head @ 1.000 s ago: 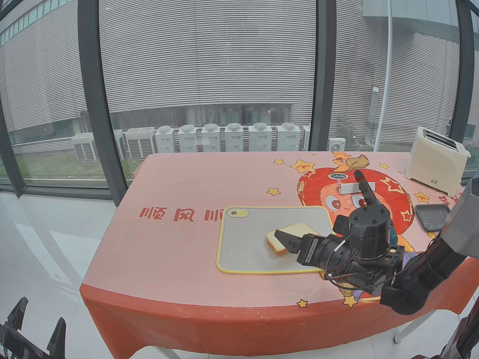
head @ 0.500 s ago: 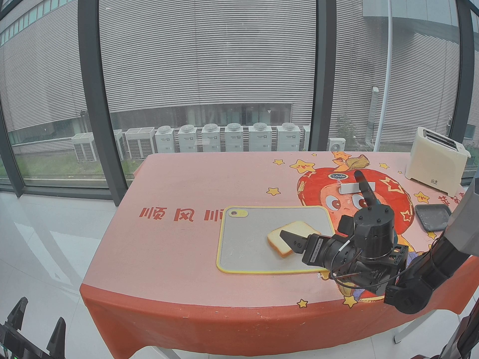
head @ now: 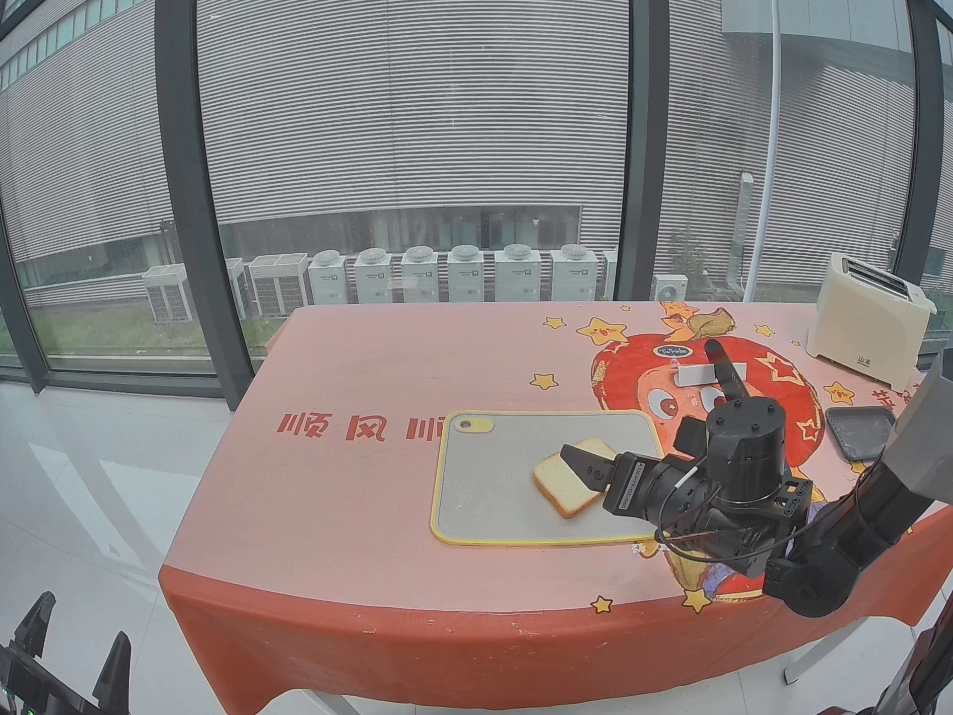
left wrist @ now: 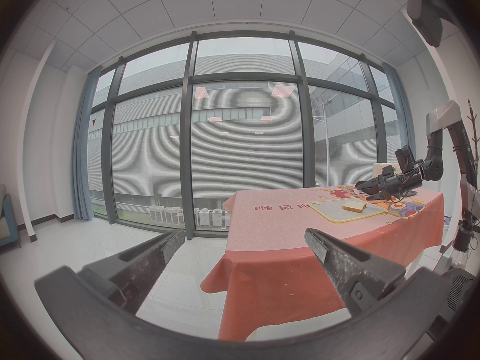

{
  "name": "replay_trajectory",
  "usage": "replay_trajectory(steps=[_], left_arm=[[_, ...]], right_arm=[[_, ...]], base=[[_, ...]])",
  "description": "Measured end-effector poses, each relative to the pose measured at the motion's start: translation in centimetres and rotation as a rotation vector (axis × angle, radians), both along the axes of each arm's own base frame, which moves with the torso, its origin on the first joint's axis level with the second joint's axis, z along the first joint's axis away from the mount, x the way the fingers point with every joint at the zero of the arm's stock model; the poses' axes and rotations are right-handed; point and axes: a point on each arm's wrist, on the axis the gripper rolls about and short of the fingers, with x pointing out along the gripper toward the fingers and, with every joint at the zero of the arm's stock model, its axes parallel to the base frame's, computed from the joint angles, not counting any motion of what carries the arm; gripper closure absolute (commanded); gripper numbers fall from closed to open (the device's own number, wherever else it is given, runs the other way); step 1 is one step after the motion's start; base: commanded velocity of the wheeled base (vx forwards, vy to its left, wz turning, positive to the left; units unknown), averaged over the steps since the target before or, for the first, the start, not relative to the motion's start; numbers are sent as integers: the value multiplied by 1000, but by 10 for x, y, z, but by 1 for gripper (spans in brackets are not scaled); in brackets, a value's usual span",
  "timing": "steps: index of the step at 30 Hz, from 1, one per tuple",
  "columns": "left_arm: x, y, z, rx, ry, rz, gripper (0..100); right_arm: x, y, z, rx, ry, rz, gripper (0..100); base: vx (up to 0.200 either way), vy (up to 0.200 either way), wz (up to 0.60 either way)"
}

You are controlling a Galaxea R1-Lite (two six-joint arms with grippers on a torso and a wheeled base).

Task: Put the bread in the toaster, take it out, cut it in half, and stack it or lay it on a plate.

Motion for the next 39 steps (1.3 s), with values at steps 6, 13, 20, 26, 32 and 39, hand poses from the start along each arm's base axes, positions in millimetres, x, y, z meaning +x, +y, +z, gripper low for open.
replay_trajectory(steps=[6,13,20,26,32,39], left_arm=[[0,0,0,0,0,0,0],[0,0,0,0,0,0,0],[0,0,0,0,0,0,0],[0,0,0,0,0,0,0],[0,0,0,0,0,0,0],[0,0,0,0,0,0,0]], right_arm=[[-8,-1,17,-11,-60,27,0],[-16,-7,28,-100,-143,18,0],[-24,-19,27,-230,-183,19,0],[-34,-30,26,-310,-201,36,0],[-36,-43,40,-313,-241,1,0],[-29,-77,60,-338,-298,-115,0]], base=[[0,0,0],[0,0,0],[0,0,0],[0,0,0],[0,0,0],[0,0,0]])
